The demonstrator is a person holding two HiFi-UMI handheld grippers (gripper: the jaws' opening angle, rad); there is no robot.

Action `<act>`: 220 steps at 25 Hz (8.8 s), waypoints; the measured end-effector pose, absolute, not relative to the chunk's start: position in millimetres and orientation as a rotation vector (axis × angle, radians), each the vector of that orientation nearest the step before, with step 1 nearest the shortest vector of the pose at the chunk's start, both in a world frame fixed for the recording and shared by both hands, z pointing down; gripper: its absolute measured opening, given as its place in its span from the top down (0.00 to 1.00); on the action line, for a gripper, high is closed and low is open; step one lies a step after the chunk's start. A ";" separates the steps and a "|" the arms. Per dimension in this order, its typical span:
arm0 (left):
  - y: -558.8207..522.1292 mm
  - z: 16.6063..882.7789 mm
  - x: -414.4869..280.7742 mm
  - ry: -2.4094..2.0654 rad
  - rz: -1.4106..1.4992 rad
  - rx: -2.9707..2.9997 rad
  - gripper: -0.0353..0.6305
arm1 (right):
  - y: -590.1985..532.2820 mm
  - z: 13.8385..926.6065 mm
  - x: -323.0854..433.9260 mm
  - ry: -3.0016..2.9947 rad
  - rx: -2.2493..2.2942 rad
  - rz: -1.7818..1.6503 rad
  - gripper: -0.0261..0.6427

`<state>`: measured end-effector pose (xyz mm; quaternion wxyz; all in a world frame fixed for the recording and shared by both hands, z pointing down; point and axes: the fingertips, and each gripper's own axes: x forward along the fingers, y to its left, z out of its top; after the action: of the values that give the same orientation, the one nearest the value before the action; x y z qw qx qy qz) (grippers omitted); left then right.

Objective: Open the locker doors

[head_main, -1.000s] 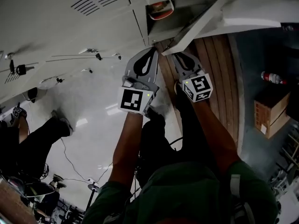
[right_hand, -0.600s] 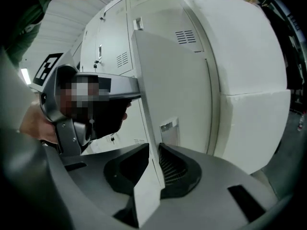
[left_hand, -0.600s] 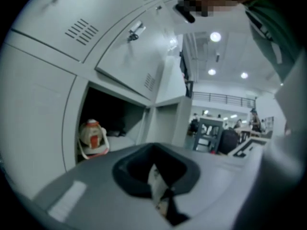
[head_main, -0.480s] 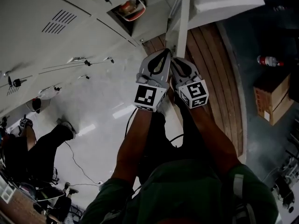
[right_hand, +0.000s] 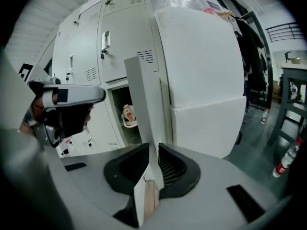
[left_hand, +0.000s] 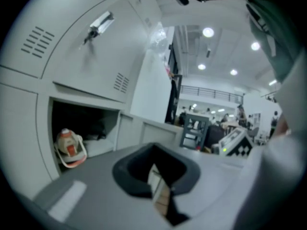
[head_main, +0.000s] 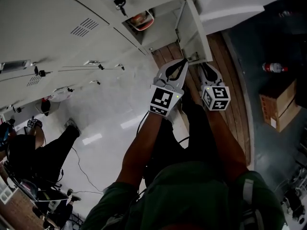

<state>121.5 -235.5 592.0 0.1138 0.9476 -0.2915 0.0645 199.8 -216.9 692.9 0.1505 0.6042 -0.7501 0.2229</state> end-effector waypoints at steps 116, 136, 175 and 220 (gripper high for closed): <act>-220.6 259.5 -138.6 -1.597 0.008 2.807 0.97 | -188.6 232.5 15.8 -2.876 1.377 -0.150 0.95; -143.1 252.7 -447.0 -2.232 0.023 2.332 0.97 | -198.1 252.0 -308.1 -3.104 0.571 0.043 0.95; -241.3 278.0 -623.8 -1.998 0.012 2.489 0.97 | -293.7 319.7 -582.1 -2.859 0.865 -0.058 0.95; -152.1 292.2 -367.4 -1.566 0.093 2.746 0.97 | -129.9 312.3 -337.5 -2.897 0.945 0.039 0.94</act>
<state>-367.4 -152.1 292.2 -0.0105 0.8683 -0.4951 0.0296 -337.5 -129.9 312.3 0.0470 0.3097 -0.9496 0.0128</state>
